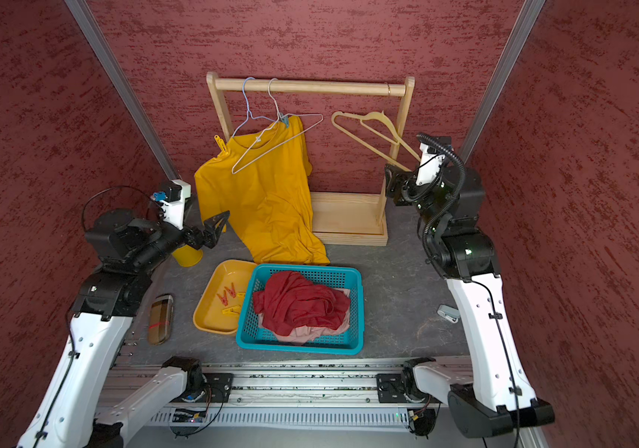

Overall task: Remove the clothespins securing t-shirts to the hanger
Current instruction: Place the hanger on the clothes rail, then pick up the hanger from the clothes rail.

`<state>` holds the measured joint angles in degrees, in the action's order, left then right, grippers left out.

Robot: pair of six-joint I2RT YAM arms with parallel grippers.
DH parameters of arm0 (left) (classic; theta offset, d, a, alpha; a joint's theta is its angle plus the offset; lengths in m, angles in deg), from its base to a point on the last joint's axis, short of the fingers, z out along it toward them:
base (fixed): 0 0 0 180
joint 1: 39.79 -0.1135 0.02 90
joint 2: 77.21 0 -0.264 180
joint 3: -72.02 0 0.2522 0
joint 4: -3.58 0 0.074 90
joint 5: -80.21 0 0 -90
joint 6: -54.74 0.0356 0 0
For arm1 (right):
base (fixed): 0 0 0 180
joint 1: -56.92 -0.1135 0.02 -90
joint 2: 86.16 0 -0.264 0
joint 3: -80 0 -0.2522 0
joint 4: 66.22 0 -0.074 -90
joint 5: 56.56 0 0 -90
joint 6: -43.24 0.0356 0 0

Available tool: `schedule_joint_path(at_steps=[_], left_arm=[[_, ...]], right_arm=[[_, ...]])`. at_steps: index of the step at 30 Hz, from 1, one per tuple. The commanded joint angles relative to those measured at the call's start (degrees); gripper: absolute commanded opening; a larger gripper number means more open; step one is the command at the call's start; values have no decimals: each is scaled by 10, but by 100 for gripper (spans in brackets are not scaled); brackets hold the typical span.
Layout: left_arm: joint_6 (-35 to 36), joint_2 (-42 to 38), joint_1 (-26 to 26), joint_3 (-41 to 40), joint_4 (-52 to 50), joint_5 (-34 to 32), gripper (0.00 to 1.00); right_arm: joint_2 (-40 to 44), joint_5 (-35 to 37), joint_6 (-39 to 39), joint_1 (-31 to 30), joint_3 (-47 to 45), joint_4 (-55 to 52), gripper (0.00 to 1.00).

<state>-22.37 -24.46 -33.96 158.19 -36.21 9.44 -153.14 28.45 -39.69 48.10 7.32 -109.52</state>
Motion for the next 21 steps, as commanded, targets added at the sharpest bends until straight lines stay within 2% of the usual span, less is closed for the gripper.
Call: schedule_joint_path(at_steps=[1,3,6,11,14,21], left_arm=[[-2,19,-58,42,-55,-9,100],[-23,42,-106,68,-63,51,100],[-68,82,-172,96,-49,159,94],[-152,139,-268,90,65,322,83],[-143,181,-280,107,91,377,76],[-34,303,-250,214,9,431,64]], right_arm=[[40,-46,-13,2,-55,33,79],[66,-89,-15,2,-103,56,79],[107,-146,-11,3,-184,107,79],[151,-187,-6,2,-281,147,79],[158,-208,-16,2,-309,143,79],[155,-224,-19,2,-340,162,79]])
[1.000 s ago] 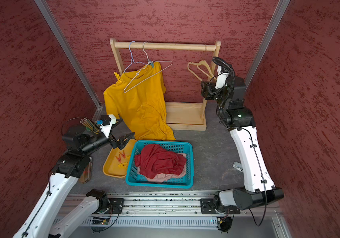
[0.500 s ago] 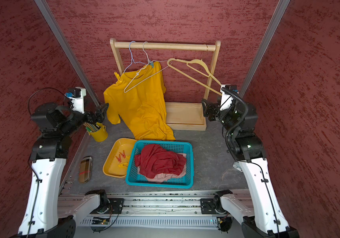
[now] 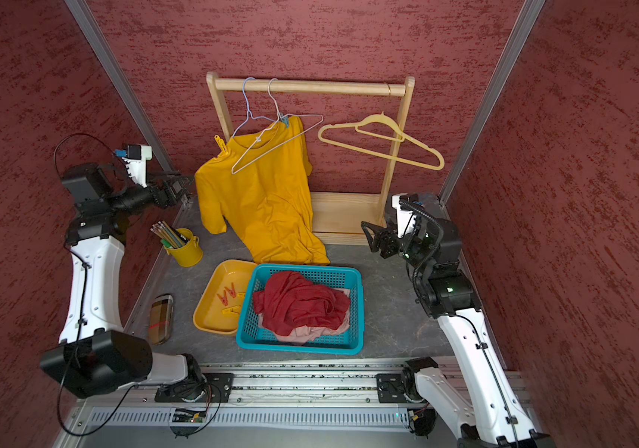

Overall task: Remove the clothespins securing t-shirts to the hanger
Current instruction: Pick up the hanger from the clothes rail.

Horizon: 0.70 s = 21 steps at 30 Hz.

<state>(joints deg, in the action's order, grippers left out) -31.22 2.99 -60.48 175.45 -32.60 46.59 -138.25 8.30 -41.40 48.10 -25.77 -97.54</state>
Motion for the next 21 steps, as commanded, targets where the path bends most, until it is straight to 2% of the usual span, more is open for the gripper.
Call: schedule_joint_path(at_steps=[1,5,10,13,14,21], left_arm=[[70,44,22,60,-45,54,63],[153,101,58,116,-98,23,61],[193,151,86,147,-109,-28,57],[201,170,98,145,-87,-54,39],[201,175,101,145,-81,-59,36],[207,185,108,129,-38,-46,46]], right_arm=[[5,-23,2,2,-12,49,79],[-10,-32,15,3,-13,68,79],[-23,-30,19,2,-10,72,79],[-27,-28,20,2,-9,72,79],[-28,-27,20,2,-9,72,79],[-33,-25,27,2,-14,78,79]])
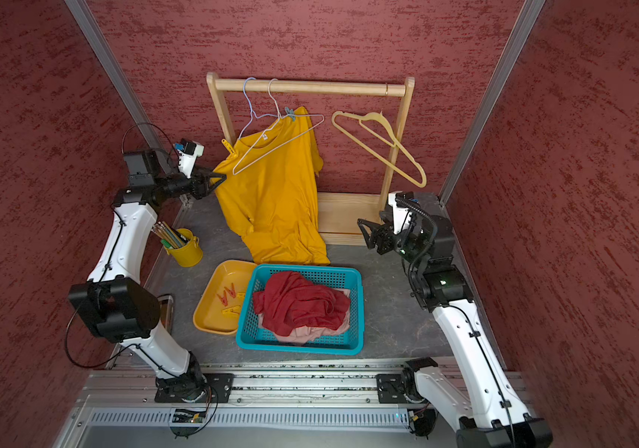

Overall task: Remove the clothespins securing t-shirts to the hanger
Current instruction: Pick up the hanger from the clothes rail.

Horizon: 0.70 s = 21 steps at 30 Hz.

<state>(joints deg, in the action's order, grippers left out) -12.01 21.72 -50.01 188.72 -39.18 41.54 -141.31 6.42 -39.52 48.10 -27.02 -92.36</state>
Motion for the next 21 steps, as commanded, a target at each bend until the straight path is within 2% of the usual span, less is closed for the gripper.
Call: schedule_joint_path(at_steps=[1,3,5,8,13,18,19,21], left_arm=[[17,-1,4,-2,29,9,48],[20,3,4,3,32,15,55],[23,9,4,11,32,16,67],[31,13,2,21,31,11,68],[7,30,-4,46,24,63,42],[-12,31,-2,35,50,93,9],[-13,27,1,26,60,90,4],[-15,17,4,6,84,81,0]], right_arm=[[-4,-7,10,2,0,26,79],[-9,-10,10,2,3,27,78],[-12,-12,12,2,5,28,78],[-16,-13,14,2,6,28,78],[-19,-13,16,2,5,31,78],[-21,-18,23,1,5,37,79],[-21,-18,23,1,5,36,79],[-21,-18,22,1,5,34,78]])
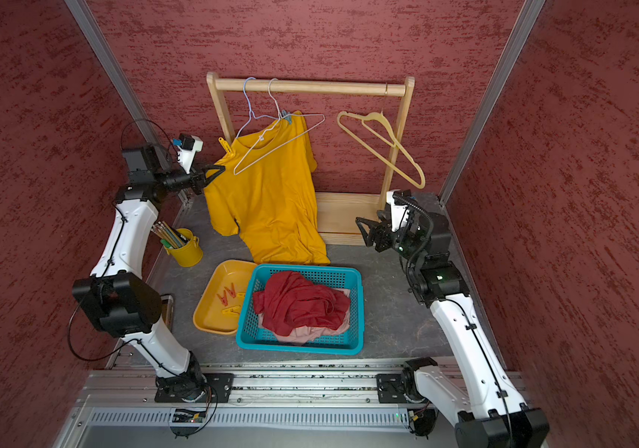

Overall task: Remove the clothespins securing t-shirts to the hanger
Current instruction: Pick up the hanger from the clothes rail.

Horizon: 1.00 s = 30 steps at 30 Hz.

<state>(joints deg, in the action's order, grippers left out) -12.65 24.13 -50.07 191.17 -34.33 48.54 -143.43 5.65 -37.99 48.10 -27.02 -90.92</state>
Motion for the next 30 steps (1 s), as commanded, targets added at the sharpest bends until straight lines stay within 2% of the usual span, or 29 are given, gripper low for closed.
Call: schedule_joint_path(at_steps=[1,8,14,20,25,30], left_arm=[[-9,-14,6,-28,45,8,0],[-16,-48,9,-45,59,1,0],[-8,-123,25,-100,120,-99,0],[-51,-155,20,-88,121,-134,0],[-104,-171,8,-83,158,-129,0],[-107,-192,1,-95,156,-138,0]], right_arm=[[1,-9,6,1,5,19,78],[6,-9,5,1,4,17,78],[15,-12,6,1,1,15,79],[24,-14,5,1,3,7,78],[30,-17,10,2,4,3,79],[41,-17,12,1,2,-4,78]])
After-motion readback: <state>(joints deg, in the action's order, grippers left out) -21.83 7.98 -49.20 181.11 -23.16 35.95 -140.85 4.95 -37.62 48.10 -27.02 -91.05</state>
